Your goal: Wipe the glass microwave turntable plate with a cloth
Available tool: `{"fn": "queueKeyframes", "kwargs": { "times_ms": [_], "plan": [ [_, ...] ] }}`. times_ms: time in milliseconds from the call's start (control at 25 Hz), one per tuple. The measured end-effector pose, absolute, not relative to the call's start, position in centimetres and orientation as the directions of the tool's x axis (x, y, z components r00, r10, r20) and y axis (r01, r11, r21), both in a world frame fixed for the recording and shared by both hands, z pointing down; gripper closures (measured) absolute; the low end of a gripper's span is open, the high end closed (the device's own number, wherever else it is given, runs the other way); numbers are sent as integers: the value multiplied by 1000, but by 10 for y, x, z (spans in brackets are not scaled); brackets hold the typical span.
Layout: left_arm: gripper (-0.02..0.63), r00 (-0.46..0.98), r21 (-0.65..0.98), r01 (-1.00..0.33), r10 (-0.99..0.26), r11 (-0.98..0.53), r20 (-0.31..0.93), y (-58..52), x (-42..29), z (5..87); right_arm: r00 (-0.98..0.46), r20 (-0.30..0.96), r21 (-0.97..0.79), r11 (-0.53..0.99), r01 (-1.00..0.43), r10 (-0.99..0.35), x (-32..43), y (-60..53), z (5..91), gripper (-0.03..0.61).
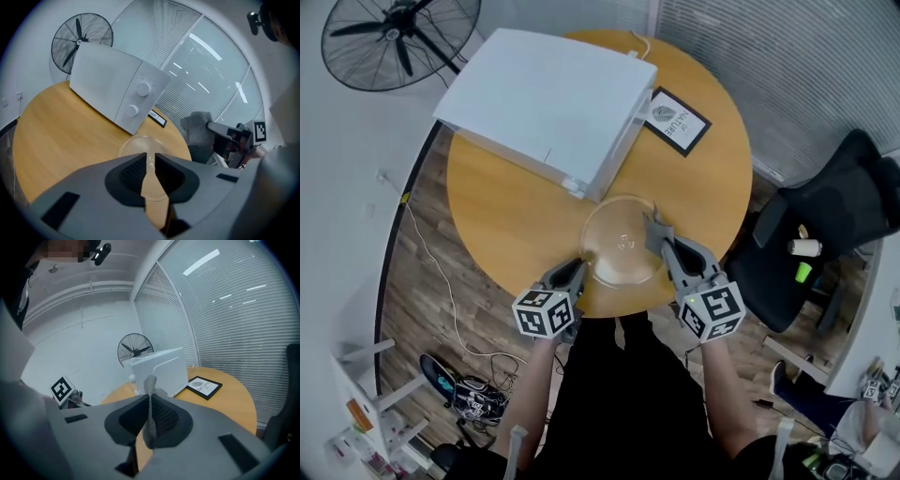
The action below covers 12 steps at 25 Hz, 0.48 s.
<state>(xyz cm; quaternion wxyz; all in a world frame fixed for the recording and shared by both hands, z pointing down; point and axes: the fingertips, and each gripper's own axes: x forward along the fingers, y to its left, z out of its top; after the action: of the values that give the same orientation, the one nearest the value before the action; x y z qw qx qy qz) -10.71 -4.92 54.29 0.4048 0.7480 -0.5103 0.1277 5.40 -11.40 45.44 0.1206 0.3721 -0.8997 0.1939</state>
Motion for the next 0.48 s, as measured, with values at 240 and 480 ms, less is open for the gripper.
{"fn": "queueKeyframes", "kwargs": {
  "times_ms": [240,480],
  "plan": [
    [546,492,526,-841,-583,-126,646,-47,-120,589,-635,416,-195,618,-762,-651,49,-114,476,555],
    [532,540,641,-768,-549,-11,638,-49,-129,622,-591,460,-168,589,-791,-663,46,-115,501,556]
  ]
}}
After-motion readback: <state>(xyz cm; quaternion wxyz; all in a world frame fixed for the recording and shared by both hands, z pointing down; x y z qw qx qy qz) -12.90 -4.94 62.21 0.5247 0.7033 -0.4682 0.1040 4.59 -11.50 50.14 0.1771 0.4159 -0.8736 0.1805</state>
